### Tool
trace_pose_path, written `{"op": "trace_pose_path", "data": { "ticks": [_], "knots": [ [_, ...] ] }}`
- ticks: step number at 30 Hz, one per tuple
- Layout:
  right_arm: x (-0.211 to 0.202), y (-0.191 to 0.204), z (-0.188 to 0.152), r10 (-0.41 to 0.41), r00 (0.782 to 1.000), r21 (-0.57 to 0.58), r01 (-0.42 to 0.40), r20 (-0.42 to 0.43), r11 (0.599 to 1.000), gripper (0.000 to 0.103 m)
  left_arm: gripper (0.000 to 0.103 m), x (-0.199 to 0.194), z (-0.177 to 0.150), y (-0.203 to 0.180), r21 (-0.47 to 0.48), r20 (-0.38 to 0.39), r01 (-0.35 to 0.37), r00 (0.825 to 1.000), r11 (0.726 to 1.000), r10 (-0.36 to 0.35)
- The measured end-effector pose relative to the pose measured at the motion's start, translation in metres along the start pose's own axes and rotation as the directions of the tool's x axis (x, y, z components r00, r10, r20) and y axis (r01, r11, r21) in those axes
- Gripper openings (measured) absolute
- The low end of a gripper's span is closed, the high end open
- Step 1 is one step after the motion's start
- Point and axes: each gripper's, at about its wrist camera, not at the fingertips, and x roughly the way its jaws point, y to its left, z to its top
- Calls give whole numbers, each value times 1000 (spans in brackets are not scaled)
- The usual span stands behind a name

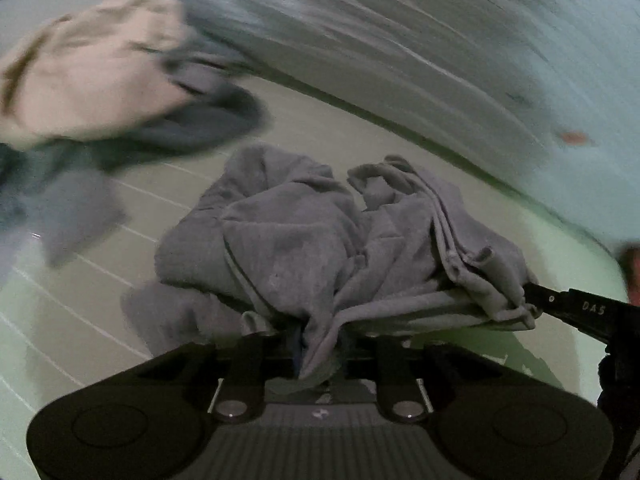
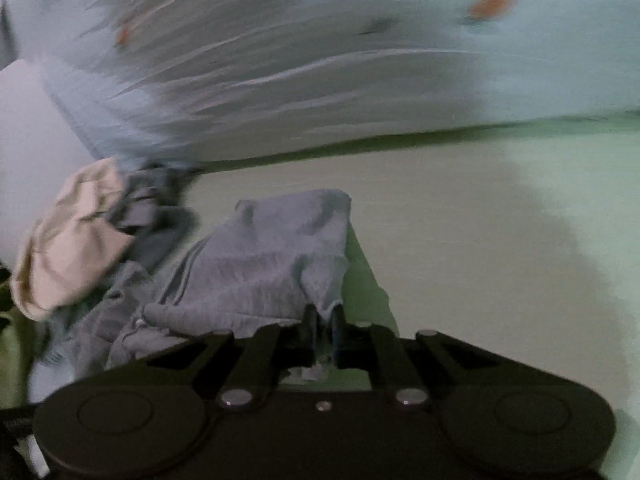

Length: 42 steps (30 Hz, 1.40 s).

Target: Fold clothes

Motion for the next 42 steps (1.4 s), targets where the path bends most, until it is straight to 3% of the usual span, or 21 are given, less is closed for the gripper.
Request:
{"op": "trace_pose_path", "data": {
  "ticks": [3, 7, 11, 12, 15, 19, 25, 30, 32, 33, 34, 35, 36, 37, 38, 42],
  "knots": [
    [-40, -57, -17, -107, 994, 27, 107, 2, 994, 7, 29, -3, -22, -41, 25, -33, 96, 995, 995, -95],
    [-84, -121, -38, -241, 970, 57, 241, -13, 969, 8, 35, -8, -46, -83, 41, -47, 158, 987, 987, -156],
    [-110, -160, -47, -358, 933, 110, 358, -17, 927, 15, 40, -16, -52, -100, 52, -11, 117, 993, 992, -117],
    [-115, -169, -46, -366, 931, 135, 364, -12, 922, 23, 41, -20, -51, -100, 43, 5, 98, 995, 994, -99],
    [-122, -177, -38, -352, 936, 164, 343, 23, 925, 39, 45, -27, -39, -93, -5, 52, 57, 997, 998, -57],
    [-110, -156, -20, -291, 955, 115, 282, 65, 952, 57, 59, -26, -16, -90, -46, 94, 31, 995, 998, -27],
    [-63, -119, 9, -180, 982, 57, 177, 52, 982, 69, 69, 6, 15, -107, -4, 72, 52, 996, 999, -51],
    [-15, -106, 34, -144, 989, 46, 143, 20, 989, 72, 71, 49, 38, -123, 33, 8, 69, 998, 997, -69],
    [4, -108, 40, -144, 990, 44, 144, -9, 989, 71, 71, 65, 47, -130, 48, -17, 76, 997, 996, -76],
    [12, -109, 43, -143, 989, 44, 144, -23, 989, 62, 71, 74, 52, -133, 55, -30, 80, 996, 995, -79],
    [17, -111, 45, -143, 989, 46, 145, -36, 988, 43, 68, 81, 54, -134, 55, -51, 79, 996, 995, -76],
    [21, -115, 46, -142, 989, 51, 144, -45, 988, 33, 57, 89, 55, -136, 56, -72, 77, 995, 995, -73],
    [23, -119, 47, -141, 989, 58, 144, -49, 988, 17, 46, 93, 57, -136, 55, -76, 78, 994, 995, -73],
    [21, -124, 48, -141, 989, 71, 143, -36, 987, 7, 14, 96, 58, -135, 53, -78, 78, 994, 996, -74],
    [18, -130, 49, -143, 989, 82, 145, -21, 986, 7, 4, 99, 59, -135, 52, -80, 79, 994, 996, -74],
    [-12, -156, 60, -223, 972, 112, 214, 75, 970, 5, 2, 105, 67, -134, 69, -53, 58, 997, 996, -55]
  ]
}}
